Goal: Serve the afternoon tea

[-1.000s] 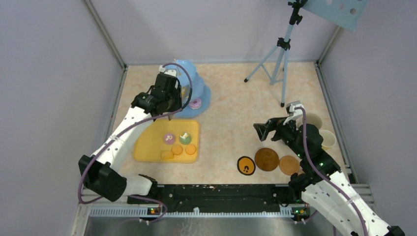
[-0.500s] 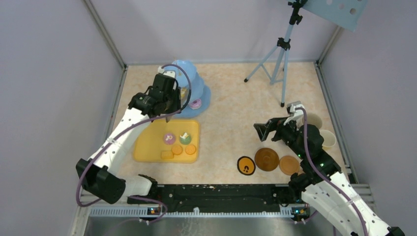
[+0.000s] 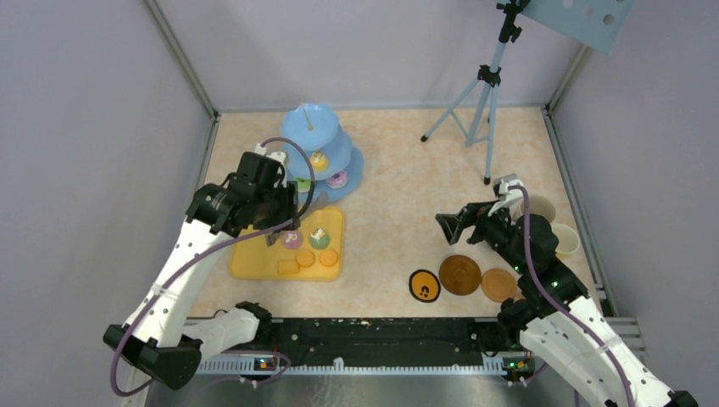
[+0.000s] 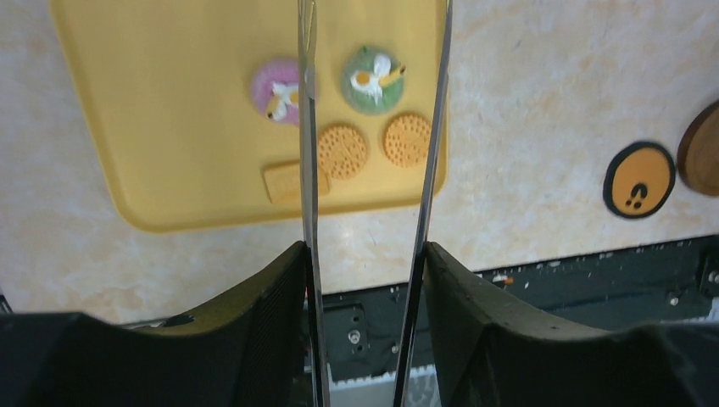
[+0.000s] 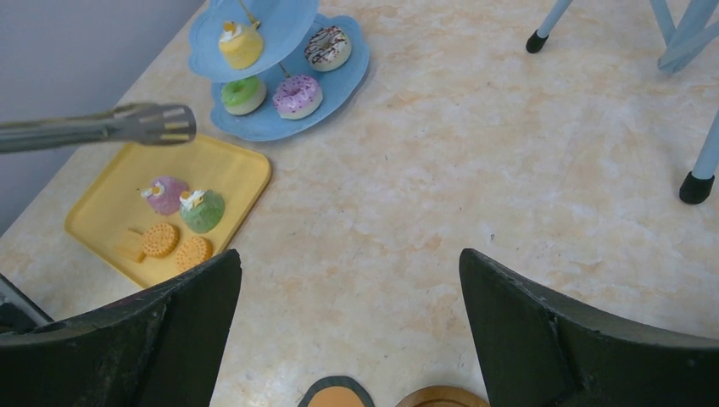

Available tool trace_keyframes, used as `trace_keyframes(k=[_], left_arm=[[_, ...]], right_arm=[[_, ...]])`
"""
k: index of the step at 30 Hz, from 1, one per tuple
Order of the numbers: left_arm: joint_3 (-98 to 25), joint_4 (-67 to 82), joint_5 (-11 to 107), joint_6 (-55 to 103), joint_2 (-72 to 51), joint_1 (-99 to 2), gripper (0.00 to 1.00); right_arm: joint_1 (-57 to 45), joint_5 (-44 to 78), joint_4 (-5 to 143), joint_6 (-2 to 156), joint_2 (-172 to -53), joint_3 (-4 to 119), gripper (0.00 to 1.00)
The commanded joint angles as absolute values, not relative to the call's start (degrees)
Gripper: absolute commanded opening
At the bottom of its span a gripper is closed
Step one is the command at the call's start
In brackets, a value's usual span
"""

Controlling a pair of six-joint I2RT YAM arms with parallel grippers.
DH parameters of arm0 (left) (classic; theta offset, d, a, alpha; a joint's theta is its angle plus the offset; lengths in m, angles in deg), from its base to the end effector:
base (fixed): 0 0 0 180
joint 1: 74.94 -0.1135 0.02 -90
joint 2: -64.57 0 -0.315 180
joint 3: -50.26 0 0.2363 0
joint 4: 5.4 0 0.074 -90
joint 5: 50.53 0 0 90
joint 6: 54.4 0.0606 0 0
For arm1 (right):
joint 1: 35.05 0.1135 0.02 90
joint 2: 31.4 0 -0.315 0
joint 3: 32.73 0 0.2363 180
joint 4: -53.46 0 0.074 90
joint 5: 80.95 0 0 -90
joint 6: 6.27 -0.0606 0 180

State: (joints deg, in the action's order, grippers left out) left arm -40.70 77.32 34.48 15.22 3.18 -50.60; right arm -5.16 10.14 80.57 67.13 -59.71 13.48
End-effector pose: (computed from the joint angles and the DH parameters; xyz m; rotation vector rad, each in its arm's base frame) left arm 0.1436 -0.0592 0.3991 0.0502 2.5061 -0.2166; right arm 0.0865 0.0510 0.3140 -0.2192 1.7573 0.6102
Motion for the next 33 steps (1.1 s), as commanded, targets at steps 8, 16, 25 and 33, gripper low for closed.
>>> trace_keyframes(k=[8, 16, 25, 33], left_arm=[[-30.27, 79.34, 40.24, 10.55, 0.73, -47.98, 0.58], [-28.80, 77.11, 32.73, 7.08, -3.08, -40.49, 0.53], [-34.19, 78.68, 22.90, 5.25, -3.82, -39.51, 0.38], [-45.46, 80.32, 11.04, 6.26, -1.85, -41.39, 0.39]], right_arm=[[-4.65, 9.37, 79.41, 67.01, -57.68, 14.08, 0.97], [-4.69, 9.23, 79.21, 67.04, -58.28, 14.14, 0.97], [-4.73, 9.23, 79.72, 67.08, -58.03, 14.23, 0.97], [-4.71, 9.23, 79.01, 67.10, -58.52, 14.05, 0.97]])
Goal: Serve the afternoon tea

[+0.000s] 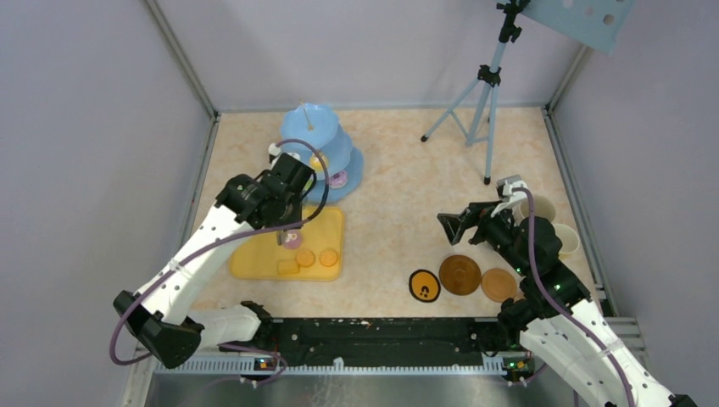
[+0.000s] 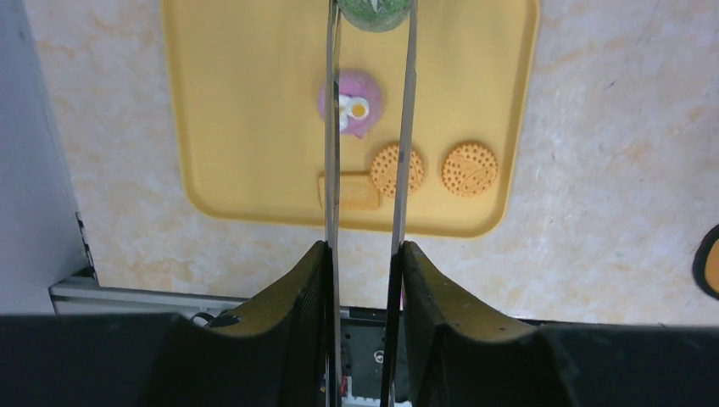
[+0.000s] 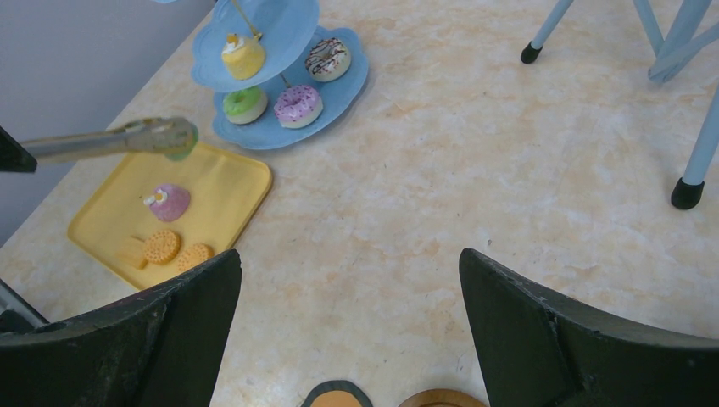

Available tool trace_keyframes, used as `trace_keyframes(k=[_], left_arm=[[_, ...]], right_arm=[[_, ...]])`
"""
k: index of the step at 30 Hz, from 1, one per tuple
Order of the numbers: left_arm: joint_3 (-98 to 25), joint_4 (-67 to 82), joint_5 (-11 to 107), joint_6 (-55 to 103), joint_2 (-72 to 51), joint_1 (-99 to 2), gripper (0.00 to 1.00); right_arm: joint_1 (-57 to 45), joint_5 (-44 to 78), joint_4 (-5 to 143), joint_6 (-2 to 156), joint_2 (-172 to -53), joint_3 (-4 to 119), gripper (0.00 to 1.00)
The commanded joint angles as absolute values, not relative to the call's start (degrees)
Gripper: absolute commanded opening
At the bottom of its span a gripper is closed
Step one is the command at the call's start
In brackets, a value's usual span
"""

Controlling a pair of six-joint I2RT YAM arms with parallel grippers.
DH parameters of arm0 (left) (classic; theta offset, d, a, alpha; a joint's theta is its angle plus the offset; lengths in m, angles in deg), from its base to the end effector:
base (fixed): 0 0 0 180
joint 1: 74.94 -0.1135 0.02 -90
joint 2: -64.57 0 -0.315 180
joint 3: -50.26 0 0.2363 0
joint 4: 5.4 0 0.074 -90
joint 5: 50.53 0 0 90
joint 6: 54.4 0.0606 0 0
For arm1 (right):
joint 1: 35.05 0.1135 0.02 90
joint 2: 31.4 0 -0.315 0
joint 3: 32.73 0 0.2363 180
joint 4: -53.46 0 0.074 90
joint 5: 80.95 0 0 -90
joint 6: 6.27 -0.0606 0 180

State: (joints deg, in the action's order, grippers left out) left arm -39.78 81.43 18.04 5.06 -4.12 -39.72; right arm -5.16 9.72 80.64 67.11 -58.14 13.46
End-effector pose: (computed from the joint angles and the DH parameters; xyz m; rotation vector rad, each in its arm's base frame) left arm 0.1596 -0.0856 0.3743 -0.0007 2.5846 0.1057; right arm 0.0819 0.0479 0.3158 -0.2104 1.7314 0.6108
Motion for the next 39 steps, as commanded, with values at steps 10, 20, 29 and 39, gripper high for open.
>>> trace_keyframes(k=[10, 20, 29, 39], left_arm=[[-53.13, 70.31, 10.68, 17.29, -8.99, -47.19, 0.39], [-53.20, 61.31, 12.26, 22.68, -15.48, -49.84, 0.39], [-52.31, 57.07, 15.30, 24.40, -18.14, -50.90, 0.43], [-51.73, 58.17, 15.99, 24.05, -17.70, -52.09, 0.50]], right_arm=[[-4.73, 9.23, 79.78, 67.07, -58.52, 14.44, 0.97], [-4.73, 7.65, 79.59, 67.09, -58.93, 14.27, 0.97], [-4.73, 7.64, 79.30, 67.16, -59.81, 14.32, 0.97], [-4.73, 7.56, 79.72, 67.16, -59.57, 14.58, 0.97]])
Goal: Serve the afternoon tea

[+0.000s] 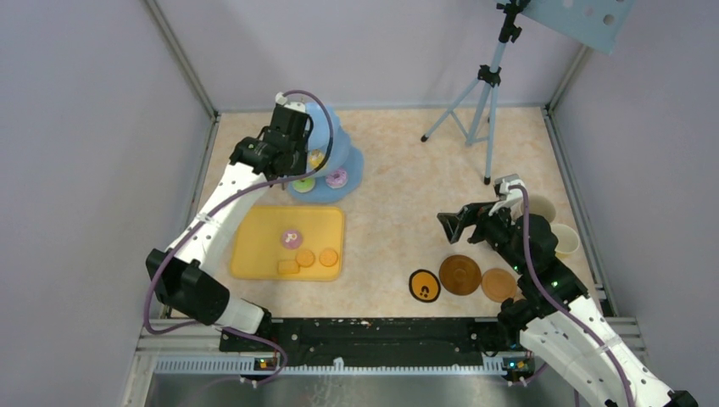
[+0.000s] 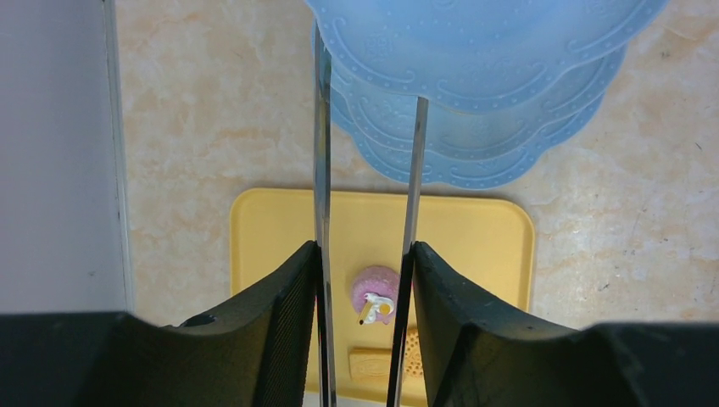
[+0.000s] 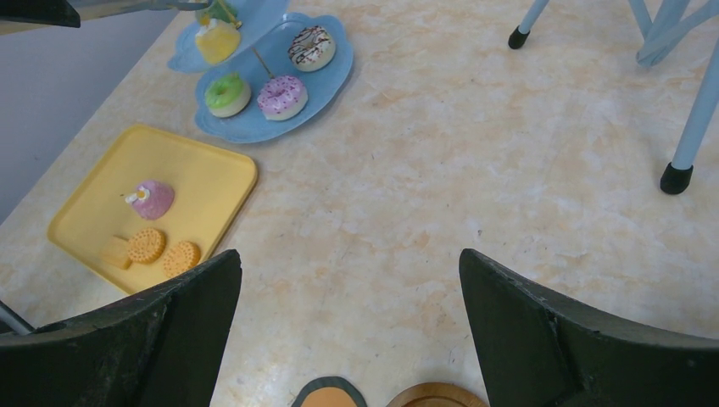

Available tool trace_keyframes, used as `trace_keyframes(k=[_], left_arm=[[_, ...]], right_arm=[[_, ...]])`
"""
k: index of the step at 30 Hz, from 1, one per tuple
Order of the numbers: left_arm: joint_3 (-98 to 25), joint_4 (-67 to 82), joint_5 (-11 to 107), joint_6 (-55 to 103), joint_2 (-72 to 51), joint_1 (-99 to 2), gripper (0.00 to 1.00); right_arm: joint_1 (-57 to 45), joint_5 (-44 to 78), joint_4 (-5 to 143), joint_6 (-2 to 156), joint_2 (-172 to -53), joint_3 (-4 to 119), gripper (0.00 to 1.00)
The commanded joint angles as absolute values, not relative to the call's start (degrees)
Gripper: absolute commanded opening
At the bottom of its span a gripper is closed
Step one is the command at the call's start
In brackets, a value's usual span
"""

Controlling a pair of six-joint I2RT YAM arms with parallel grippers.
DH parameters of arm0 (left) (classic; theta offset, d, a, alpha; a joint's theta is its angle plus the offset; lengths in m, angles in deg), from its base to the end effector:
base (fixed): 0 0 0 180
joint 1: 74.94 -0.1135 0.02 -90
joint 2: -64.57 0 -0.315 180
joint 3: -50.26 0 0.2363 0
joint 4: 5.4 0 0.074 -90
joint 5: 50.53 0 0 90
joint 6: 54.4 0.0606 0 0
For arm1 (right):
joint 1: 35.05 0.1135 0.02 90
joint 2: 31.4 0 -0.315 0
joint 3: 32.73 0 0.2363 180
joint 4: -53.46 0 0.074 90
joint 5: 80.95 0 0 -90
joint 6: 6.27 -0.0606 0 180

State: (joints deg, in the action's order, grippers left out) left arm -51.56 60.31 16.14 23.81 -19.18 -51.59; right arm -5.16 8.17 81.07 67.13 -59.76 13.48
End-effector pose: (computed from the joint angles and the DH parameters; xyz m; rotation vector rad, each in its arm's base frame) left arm 0.2828 -0.0960 0.4041 0.0489 2.3232 0.1850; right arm 0.0875 0.0492 0.3127 -0.1942 1.7662 0.5784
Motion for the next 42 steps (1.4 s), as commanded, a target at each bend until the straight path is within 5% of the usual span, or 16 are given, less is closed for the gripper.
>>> trace_keyframes(k=[1, 18, 25, 42], left_arm=[[-51.67, 58.44, 15.64, 23.94, -17.39, -52.14, 0.51], [-45.46, 81.88, 21.02, 11.26, -0.98, -52.10, 0.50], [-32.41, 80.05, 31.96, 6.99, 3.25, -52.12, 0.51], [-30.11, 82.84, 28.13, 5.50, 1.79, -52.05, 0.53]], right_arm=[[-4.68, 7.60, 79.71, 67.14, -59.53, 14.59, 0.97], [-4.70, 8.79, 78.48, 67.14, -59.77, 14.06, 0.97], [-4.72, 9.47, 78.01, 67.16, -60.39, 14.20, 0.97], [-4.69, 9.91, 78.05, 67.05, -59.56, 13.77, 0.97]])
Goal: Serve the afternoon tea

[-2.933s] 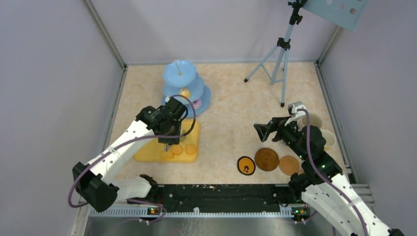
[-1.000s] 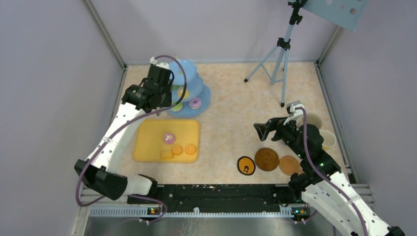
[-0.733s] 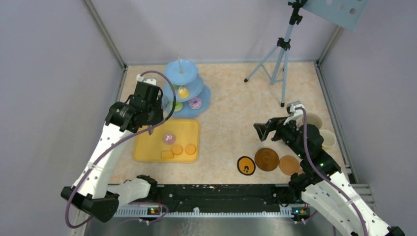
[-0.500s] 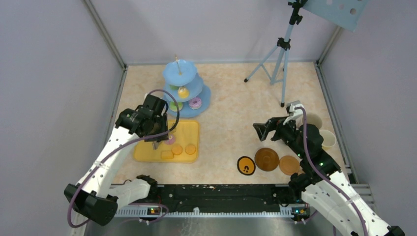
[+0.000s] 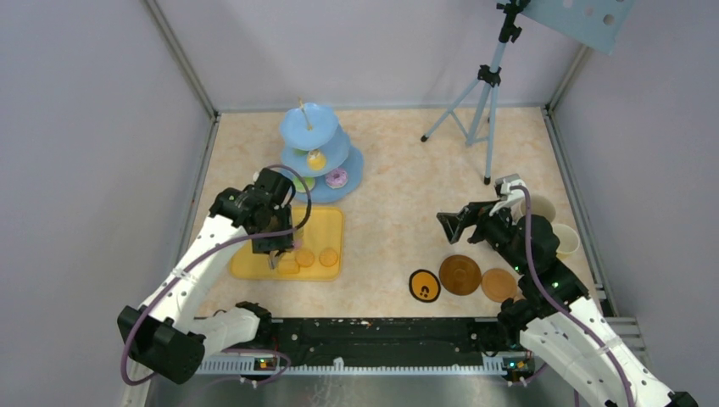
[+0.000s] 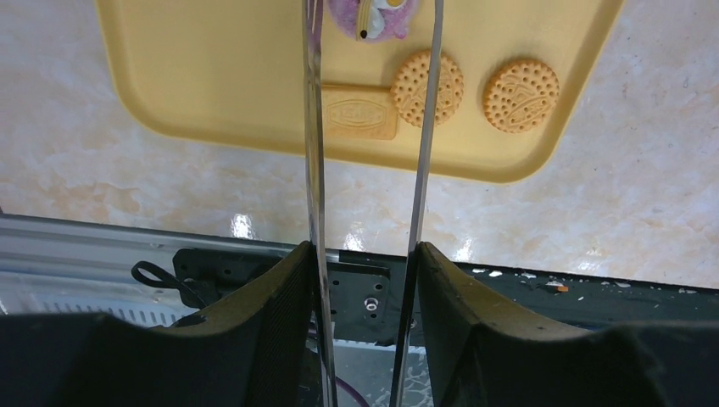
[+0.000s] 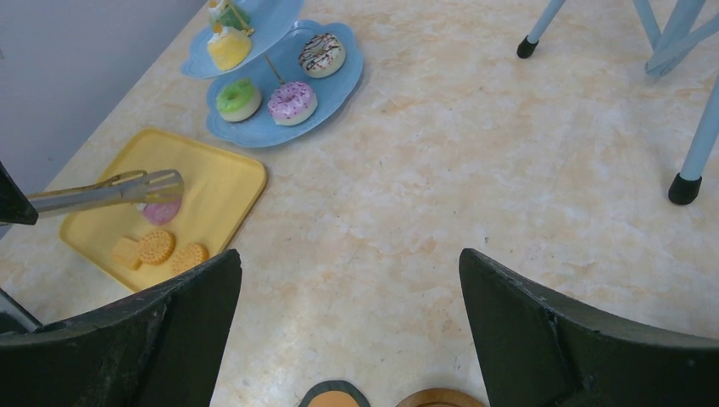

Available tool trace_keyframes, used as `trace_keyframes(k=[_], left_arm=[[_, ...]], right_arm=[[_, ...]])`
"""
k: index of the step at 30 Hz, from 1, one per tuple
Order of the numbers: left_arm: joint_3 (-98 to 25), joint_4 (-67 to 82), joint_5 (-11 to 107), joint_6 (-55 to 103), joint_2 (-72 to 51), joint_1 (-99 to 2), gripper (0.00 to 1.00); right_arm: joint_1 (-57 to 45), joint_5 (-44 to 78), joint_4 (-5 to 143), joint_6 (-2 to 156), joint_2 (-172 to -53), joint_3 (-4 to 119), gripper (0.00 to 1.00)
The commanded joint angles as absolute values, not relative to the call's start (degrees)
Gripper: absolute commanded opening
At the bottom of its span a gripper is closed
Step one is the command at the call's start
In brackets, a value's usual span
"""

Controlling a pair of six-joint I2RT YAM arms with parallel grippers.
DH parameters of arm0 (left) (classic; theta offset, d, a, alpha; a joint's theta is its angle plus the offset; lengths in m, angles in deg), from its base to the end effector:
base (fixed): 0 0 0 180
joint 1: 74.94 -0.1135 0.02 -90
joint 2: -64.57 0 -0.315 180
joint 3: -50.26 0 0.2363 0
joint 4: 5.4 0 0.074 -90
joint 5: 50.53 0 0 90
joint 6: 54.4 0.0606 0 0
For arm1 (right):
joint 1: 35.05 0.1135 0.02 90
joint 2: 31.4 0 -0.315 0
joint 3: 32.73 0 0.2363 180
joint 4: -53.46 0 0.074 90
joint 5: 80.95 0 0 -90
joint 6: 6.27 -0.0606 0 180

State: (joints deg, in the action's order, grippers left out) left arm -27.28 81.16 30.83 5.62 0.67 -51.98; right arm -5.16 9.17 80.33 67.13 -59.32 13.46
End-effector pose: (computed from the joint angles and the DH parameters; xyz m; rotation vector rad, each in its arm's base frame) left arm 0.1420 -0.0503 0.3241 -0.2037 2.8011 0.0019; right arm 0.0859 0.0495 0.3149 -0.2050 1.7464 0.5986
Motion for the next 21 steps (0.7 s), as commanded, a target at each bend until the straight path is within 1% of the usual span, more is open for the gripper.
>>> trace_keyframes(k=[1, 8, 15, 18, 21], left_arm=[[-30.35, 83.26, 28.12, 5.49, 1.89, -52.00, 0.53], [-26.71, 81.70, 30.56, 5.35, 2.80, -52.00, 0.53], [-28.35, 79.10, 28.46, 6.02, 2.10, -52.00, 0.37], [-31.15, 78.09, 29.45, 7.13, 1.40, -52.00, 0.35], [-36.61, 77.75, 33.42, 8.77, -0.35, -51.45, 0.34]], right_arm=[[-4.71, 9.93, 78.04, 67.08, -59.72, 13.71, 0.97], [-4.71, 9.85, 78.18, 67.08, -59.66, 13.73, 0.97], [-4.66, 9.51, 78.65, 67.09, -59.18, 13.88, 0.97], [-4.73, 9.29, 78.92, 67.04, -58.83, 13.97, 0.97], [-4.71, 9.23, 78.85, 67.04, -58.67, 13.80, 0.97]])
